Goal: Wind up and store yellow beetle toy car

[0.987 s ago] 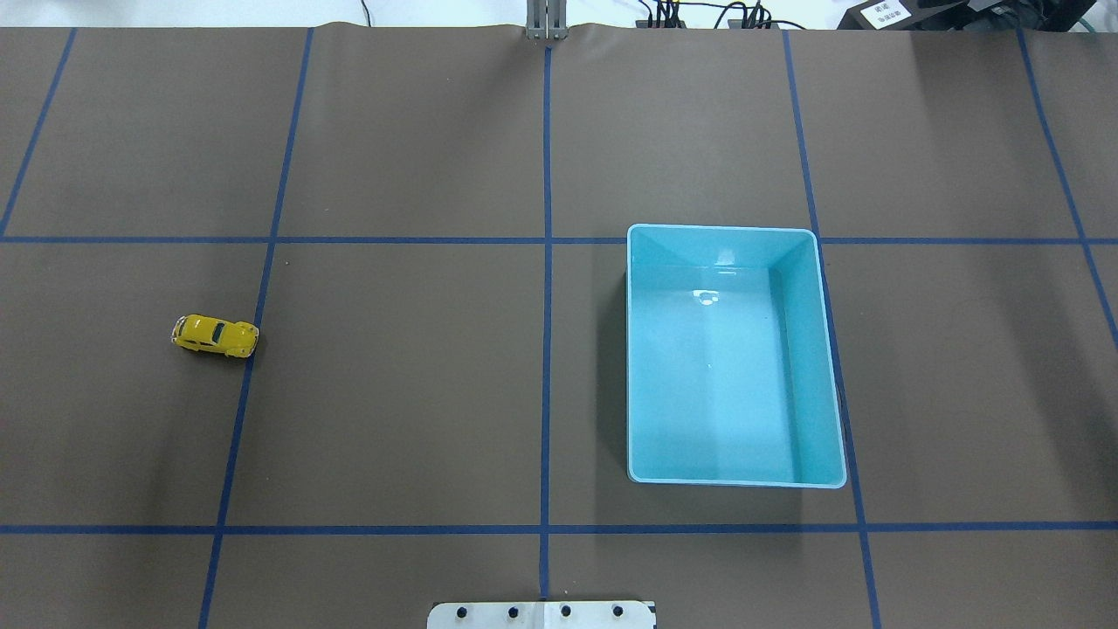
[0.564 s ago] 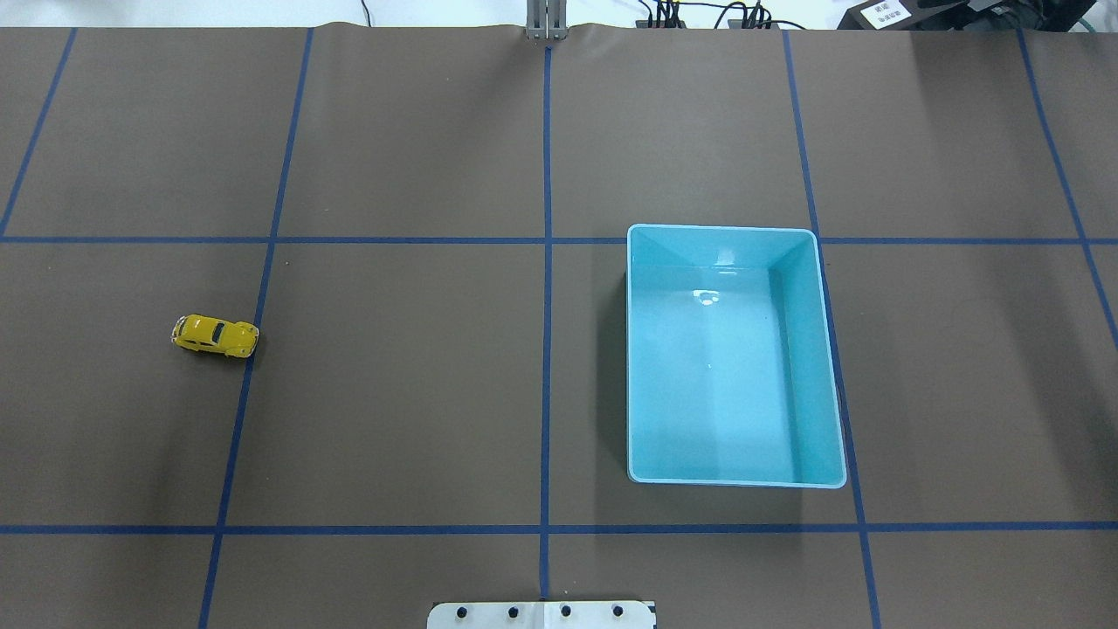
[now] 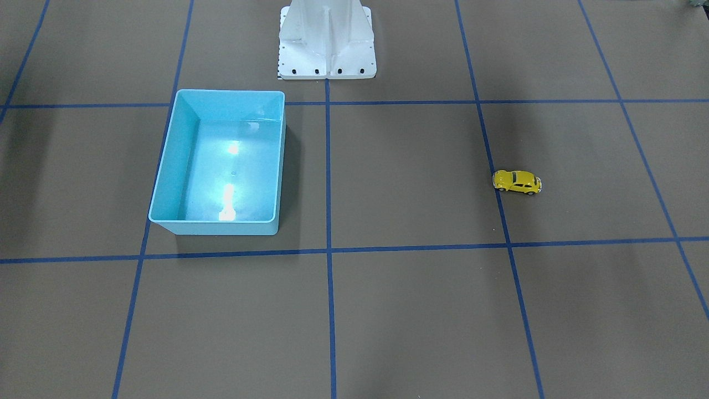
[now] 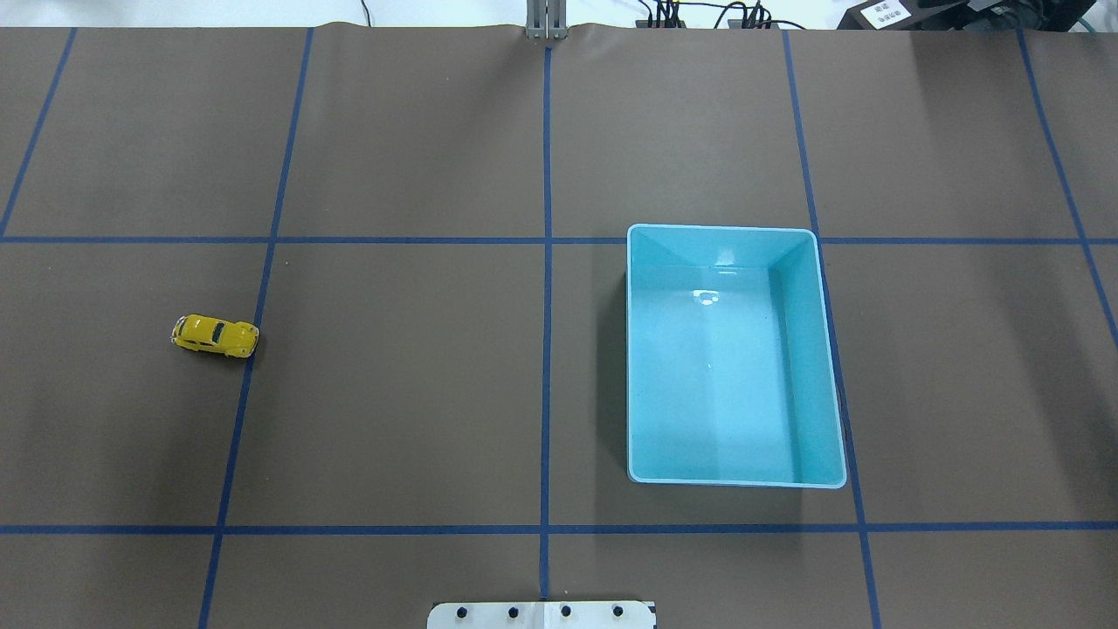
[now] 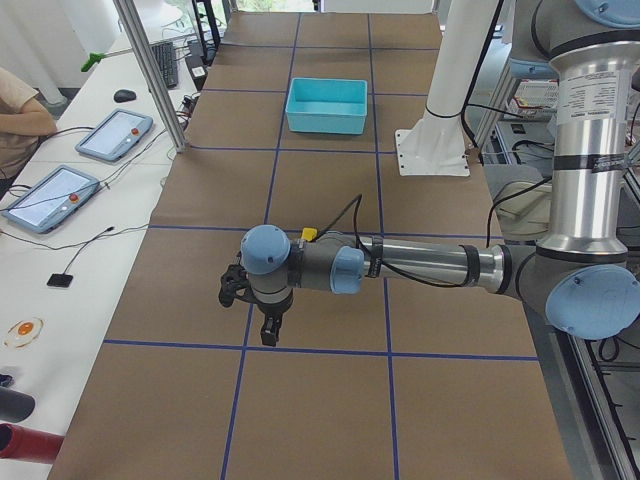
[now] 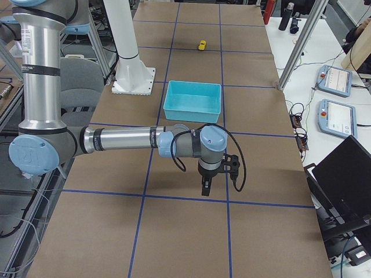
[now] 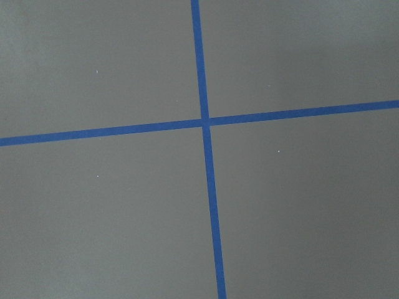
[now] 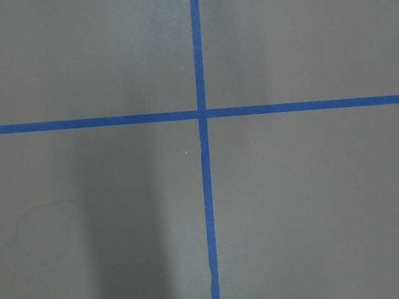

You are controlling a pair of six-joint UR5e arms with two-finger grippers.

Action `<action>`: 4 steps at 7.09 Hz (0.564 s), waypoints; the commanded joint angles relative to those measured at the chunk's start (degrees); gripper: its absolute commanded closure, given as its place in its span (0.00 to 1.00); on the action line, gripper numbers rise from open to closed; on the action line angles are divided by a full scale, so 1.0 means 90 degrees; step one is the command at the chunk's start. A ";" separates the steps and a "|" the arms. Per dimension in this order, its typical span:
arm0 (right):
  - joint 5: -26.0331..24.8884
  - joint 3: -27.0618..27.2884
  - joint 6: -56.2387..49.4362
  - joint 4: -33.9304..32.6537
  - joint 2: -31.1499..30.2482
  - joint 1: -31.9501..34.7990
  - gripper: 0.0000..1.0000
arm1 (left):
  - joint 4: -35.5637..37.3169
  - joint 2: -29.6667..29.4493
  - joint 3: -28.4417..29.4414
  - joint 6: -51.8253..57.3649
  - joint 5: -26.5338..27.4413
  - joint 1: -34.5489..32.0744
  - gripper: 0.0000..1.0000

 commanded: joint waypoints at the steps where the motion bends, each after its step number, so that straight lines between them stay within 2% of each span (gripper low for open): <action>1: 0.0002 -0.0008 0.0009 0.0001 -0.0013 -0.0001 0.01 | 0.0000 -0.0199 -0.0445 -0.0047 0.0054 0.0610 0.01; 4: 0.0032 0.0002 -0.0029 0.0001 -0.0013 -0.0001 0.01 | 0.0010 -0.0734 -0.1011 -0.0057 0.0123 0.1966 0.01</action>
